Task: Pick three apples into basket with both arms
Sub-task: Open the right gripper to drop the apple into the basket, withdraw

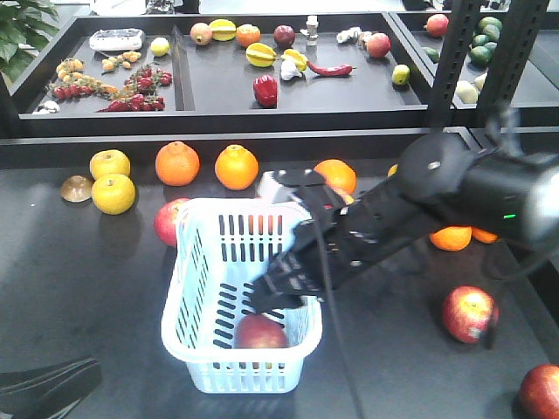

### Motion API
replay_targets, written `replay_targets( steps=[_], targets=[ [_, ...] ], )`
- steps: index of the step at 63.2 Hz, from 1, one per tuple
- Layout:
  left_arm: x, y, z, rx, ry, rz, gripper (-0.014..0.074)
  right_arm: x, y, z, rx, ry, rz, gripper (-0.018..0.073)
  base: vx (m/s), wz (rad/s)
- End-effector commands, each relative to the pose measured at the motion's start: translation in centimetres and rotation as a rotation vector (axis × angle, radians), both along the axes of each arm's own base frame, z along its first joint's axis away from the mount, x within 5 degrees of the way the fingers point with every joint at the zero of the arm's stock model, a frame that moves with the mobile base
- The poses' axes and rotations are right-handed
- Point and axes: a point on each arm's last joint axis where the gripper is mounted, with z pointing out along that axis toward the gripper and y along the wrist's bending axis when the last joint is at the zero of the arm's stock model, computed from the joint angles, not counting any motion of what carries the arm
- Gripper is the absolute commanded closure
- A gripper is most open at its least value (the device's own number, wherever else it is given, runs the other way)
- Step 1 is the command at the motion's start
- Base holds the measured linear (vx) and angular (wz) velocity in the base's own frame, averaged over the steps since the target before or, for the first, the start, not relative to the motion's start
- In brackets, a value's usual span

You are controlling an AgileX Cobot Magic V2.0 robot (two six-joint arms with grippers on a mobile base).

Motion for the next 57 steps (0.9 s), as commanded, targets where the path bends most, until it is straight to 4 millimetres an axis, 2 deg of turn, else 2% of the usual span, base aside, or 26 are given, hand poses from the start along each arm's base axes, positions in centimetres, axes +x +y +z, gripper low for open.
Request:
replay_targets(
  steps=[1, 7, 17, 24, 32, 41, 53, 57],
  targets=[
    [0.2, 0.1, 0.8, 0.008, -0.032, 0.011, 0.0603, -0.6, -1.8, 3.5, -0.053, -0.103, -0.049, 0.0576, 0.0, 0.0],
    [0.2, 0.1, 0.8, 0.008, -0.032, 0.011, 0.0603, -0.8, -4.3, 4.8, -0.174, -0.139, -0.156, 0.0569, 0.0, 0.0],
    [0.2, 0.1, 0.8, 0.009, -0.033, 0.011, 0.0603, 0.1, -10.6, 6.1, -0.438, -0.222, -0.42, 0.0568, 0.0, 0.0],
    [0.2, 0.1, 0.8, 0.009, -0.033, 0.011, 0.0602, 1.6, -14.9, 5.8, -0.548, -0.227, -0.595, 0.0566, 0.0, 0.0],
    [0.2, 0.1, 0.8, 0.009, -0.033, 0.011, 0.0602, 3.1, -18.3, 4.3, -0.57, -0.187, -0.66, 0.054, 0.0, 0.0],
    [0.2, 0.1, 0.8, 0.009, -0.033, 0.011, 0.0602, 4.7, -21.1, 2.3, -0.547, -0.088, -0.642, 0.0381, 0.0, 0.0],
    [0.2, 0.1, 0.9, 0.009, -0.034, 0.016, 0.0602, 7.8, -23.1, -0.1, -0.492, 0.013, -0.678, -0.0016, 0.0, 0.0],
    [0.2, 0.1, 0.9, 0.009, -0.034, 0.016, 0.0602, 8.7, -23.2, -0.7, -0.498, 0.024, -0.673, -0.0103, 0.0, 0.0]
  ],
)
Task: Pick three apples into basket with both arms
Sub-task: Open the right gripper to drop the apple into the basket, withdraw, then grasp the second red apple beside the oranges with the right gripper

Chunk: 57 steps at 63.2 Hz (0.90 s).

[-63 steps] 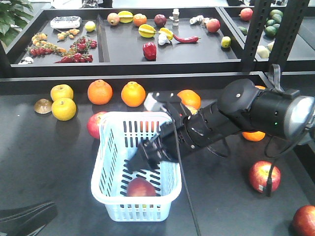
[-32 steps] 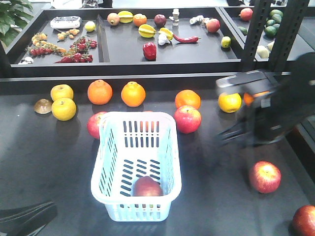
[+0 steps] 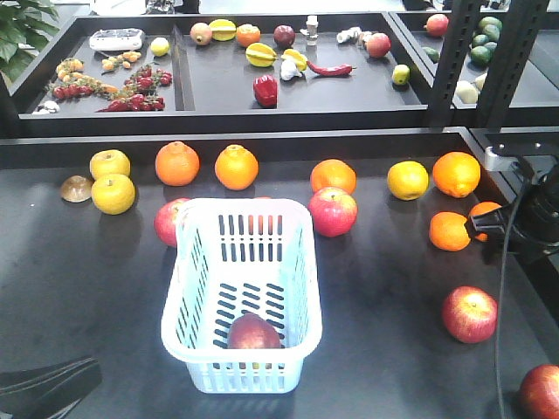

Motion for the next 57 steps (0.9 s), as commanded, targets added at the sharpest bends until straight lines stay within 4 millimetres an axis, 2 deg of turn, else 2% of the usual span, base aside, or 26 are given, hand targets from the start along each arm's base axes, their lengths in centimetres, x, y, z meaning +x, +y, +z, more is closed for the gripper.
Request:
replay_targets(
  steps=[1, 4, 23, 43, 57],
  targets=[
    [0.2, 0.1, 0.9, 0.009, -0.034, 0.016, 0.0602, 1.3, -0.3, 1.4, 0.007, -0.058, 0.002, -0.0121, 0.0, 0.0],
    [0.2, 0.1, 0.9, 0.009, -0.034, 0.016, 0.0602, 1.9, -0.4, 0.9, 0.001, -0.047, 0.006, -0.0172, 0.0, 0.0],
    [0.3, 0.2, 0.9, 0.01, -0.039, 0.035, 0.0602, 4.3, -0.7, -2.4, 0.001, 0.026, 0.017, -0.0127, 0.0, 0.0],
    [0.3, 0.2, 0.9, 0.01, -0.039, 0.035, 0.0602, 5.0, -0.8, -6.3, 0.01, 0.118, 0.017, -0.0049, 0.0, 0.0],
    [0.3, 0.2, 0.9, 0.01, -0.039, 0.035, 0.0602, 5.4, -0.8, -8.4, 0.013, 0.153, 0.017, -0.0035, 0.0, 0.0]
  ],
)
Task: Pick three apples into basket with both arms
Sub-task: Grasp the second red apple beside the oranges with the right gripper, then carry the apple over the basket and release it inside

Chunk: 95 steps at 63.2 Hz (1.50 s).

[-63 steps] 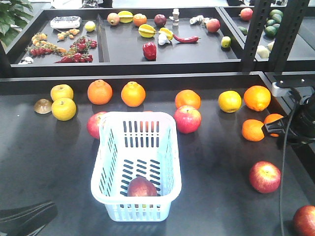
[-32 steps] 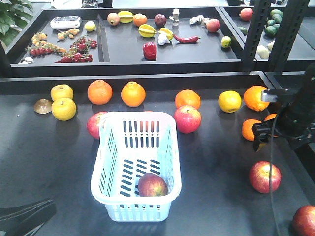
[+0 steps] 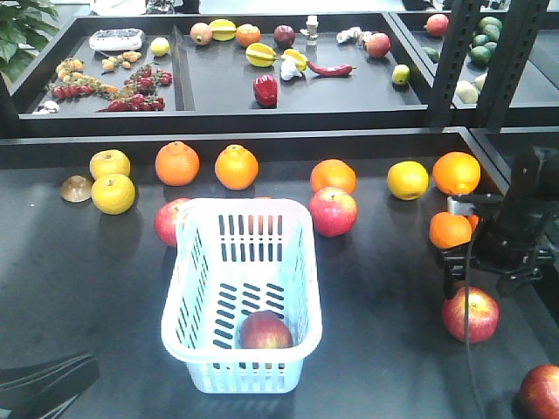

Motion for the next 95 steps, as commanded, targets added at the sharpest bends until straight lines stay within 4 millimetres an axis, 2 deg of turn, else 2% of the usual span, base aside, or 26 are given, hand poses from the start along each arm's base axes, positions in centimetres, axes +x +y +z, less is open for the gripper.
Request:
replay_targets(
  steps=[1, 15, 26, 35, 41, 47, 54, 57, 65, 75, 80, 86, 95],
  targets=[
    [0.2, 0.1, 0.9, 0.009, -0.034, 0.016, 0.0602, 0.6, -0.3, 2.0, -0.013, -0.076, 0.007, -0.0035, 0.0, 0.0],
    [0.2, 0.1, 0.9, 0.009, -0.034, 0.016, 0.0602, 0.7, -0.5, 0.2, -0.032, -0.03, 0.025, -0.0035, 0.0, 0.0],
    [0.2, 0.1, 0.9, 0.009, -0.034, 0.016, 0.0602, 0.7, -0.6, 0.2, -0.035, -0.028, 0.043, -0.0003, 0.0, 0.0],
    [0.2, 0.1, 0.9, 0.009, -0.034, 0.016, 0.0602, 0.6, -0.4, 0.4, -0.017, -0.027, 0.031, 0.0117, 0.0, 0.0],
    [0.2, 0.1, 0.9, 0.009, -0.034, 0.016, 0.0602, 0.6, -0.2, 1.0, 0.007, -0.047, 0.035, 0.0252, 0.0, 0.0],
    [0.2, 0.1, 0.9, 0.009, -0.034, 0.015, 0.0602, 0.6, 0.2, 2.2, 0.045, -0.081, 0.048, 0.0379, 0.0, 0.0],
    [0.2, 0.1, 0.9, 0.009, -0.034, 0.015, 0.0602, 0.4, 0.7, 4.5, 0.089, -0.143, 0.07, 0.0503, 0.0, 0.0],
    [0.2, 0.1, 0.9, 0.009, -0.034, 0.015, 0.0602, 0.1, 1.0, 6.2, 0.117, -0.178, 0.095, 0.0559, 0.0, 0.0],
    [0.2, 0.1, 0.9, 0.009, -0.034, 0.015, 0.0602, -1.0, 2.2, 10.1, 0.22, -0.243, 0.15, 0.0569, 0.0, 0.0],
    [0.2, 0.1, 0.9, 0.009, -0.034, 0.015, 0.0602, -3.5, 5.2, 15.0, 0.392, -0.288, 0.276, 0.0566, 0.0, 0.0],
    [0.2, 0.1, 0.9, 0.009, -0.034, 0.016, 0.0602, -4.6, 7.8, 16.8, 0.49, -0.296, 0.344, 0.0565, 0.0, 0.0],
    [0.2, 0.1, 0.9, 0.009, -0.034, 0.015, 0.0602, -5.8, 11.1, 17.7, 0.535, -0.309, 0.423, 0.0564, 0.0, 0.0],
    [0.2, 0.1, 0.9, 0.009, -0.034, 0.016, 0.0602, -7.3, 16.6, 17.8, 0.562, -0.297, 0.564, 0.0564, 0.0, 0.0]
  ],
)
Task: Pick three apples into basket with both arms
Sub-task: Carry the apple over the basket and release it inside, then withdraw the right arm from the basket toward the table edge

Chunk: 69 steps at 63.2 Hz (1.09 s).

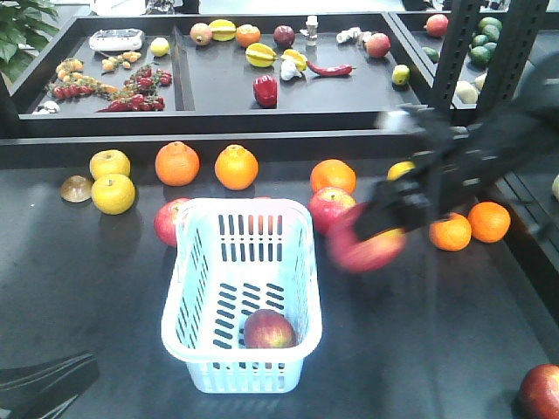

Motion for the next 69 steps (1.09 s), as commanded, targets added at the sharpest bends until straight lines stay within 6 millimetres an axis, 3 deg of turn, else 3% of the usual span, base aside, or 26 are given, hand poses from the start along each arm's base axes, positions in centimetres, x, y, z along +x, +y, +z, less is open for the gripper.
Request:
replay_targets(
  steps=[1, 13, 22, 30, 40, 48, 58, 69],
  targets=[
    [0.2, 0.1, 0.9, 0.009, -0.034, 0.015, 0.0602, -1.9, 3.5, 2.5, 0.059, -0.053, 0.107, 0.0564, 0.0, 0.0],
    [0.2, 0.1, 0.9, 0.009, -0.034, 0.015, 0.0602, -2.7, 9.1, 2.8, 0.07, -0.235, 0.148, 0.0553, 0.0, 0.0],
    [0.2, 0.1, 0.9, 0.009, -0.034, 0.015, 0.0602, -2.8, 10.8, 3.1, 0.083, -0.316, 0.138, 0.0471, 0.0, 0.0],
    [0.2, 0.1, 0.9, 0.008, -0.033, 0.016, 0.0602, -2.8, 11.1, 3.2, 0.092, -0.33, 0.13, 0.03, 0.0, 0.0],
    [0.2, 0.1, 0.9, 0.008, -0.033, 0.016, 0.0602, -2.4, 11.2, 2.8, 0.09, -0.342, 0.11, -0.0004, 0.0, 0.0],
    [0.2, 0.1, 0.9, 0.008, -0.033, 0.016, 0.0602, -2.1, 11.3, 2.2, 0.088, -0.327, 0.108, -0.0147, 0.0, 0.0],
    [0.2, 0.1, 0.9, 0.008, -0.033, 0.015, 0.0602, -2.0, 11.5, 2.0, 0.108, -0.307, 0.1, -0.0162, 0.0, 0.0],
    [0.2, 0.1, 0.9, 0.008, -0.033, 0.015, 0.0602, -2.2, 11.5, 1.9, 0.107, -0.282, 0.113, -0.01, 0.0, 0.0]
  ],
)
